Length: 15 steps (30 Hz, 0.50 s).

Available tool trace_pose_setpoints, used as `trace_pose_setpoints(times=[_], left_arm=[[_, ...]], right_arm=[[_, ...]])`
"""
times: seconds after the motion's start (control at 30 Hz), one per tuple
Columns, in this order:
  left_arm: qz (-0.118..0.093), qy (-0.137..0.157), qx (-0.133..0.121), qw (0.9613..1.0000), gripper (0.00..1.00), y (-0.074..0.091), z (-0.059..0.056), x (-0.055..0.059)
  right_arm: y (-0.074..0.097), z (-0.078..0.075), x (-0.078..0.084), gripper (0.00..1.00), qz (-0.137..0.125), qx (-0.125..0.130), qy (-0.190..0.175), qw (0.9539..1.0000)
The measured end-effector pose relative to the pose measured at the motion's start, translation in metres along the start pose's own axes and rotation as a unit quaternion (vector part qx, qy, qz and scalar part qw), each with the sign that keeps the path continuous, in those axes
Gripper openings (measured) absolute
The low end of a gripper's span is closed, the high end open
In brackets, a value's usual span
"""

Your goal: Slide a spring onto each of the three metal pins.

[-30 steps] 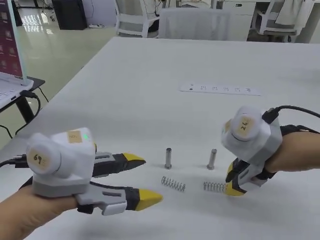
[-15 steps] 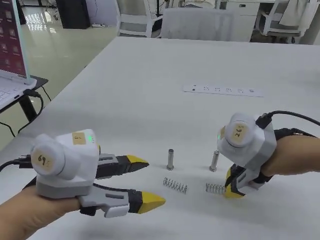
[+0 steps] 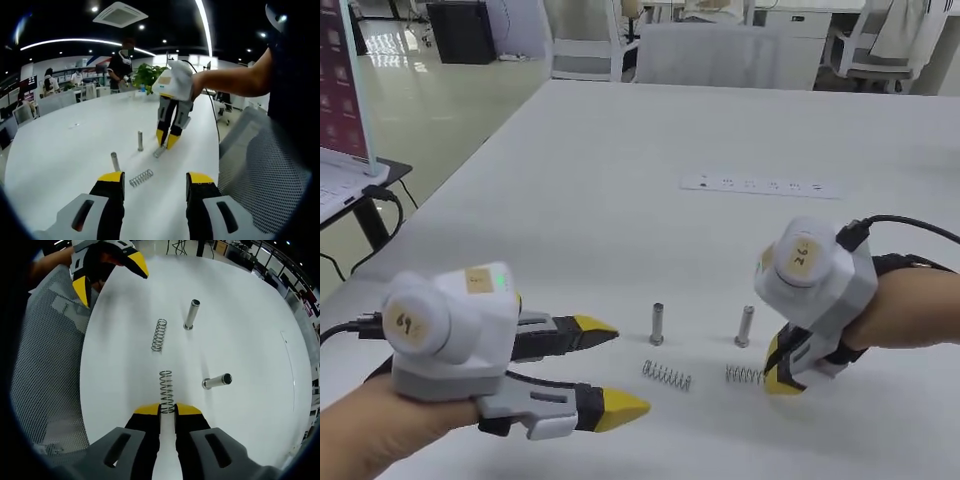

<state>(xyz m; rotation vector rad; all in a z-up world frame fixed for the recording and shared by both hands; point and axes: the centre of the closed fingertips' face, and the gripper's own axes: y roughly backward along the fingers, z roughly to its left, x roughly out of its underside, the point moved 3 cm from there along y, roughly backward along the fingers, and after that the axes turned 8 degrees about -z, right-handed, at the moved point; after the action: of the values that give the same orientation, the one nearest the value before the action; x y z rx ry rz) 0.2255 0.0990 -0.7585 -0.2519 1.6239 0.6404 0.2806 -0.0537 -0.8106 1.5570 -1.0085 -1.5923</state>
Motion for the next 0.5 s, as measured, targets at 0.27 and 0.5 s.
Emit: trace_pose_setpoints(times=[0.27, 0.5], left_arm=[[0.004, -0.009, 0.01, 0.9999, 0.43, -0.002, -0.001, -0.004], [0.008, -0.022, 0.024, 0.9994, 0.41, -0.008, -0.001, -0.012]], right_arm=[[0.021, 0.005, -0.015, 0.08, -0.017, -0.001, 0.002, 0.9998], [0.031, 0.013, -0.025, 0.08, -0.02, -0.007, 0.02, 0.9996]])
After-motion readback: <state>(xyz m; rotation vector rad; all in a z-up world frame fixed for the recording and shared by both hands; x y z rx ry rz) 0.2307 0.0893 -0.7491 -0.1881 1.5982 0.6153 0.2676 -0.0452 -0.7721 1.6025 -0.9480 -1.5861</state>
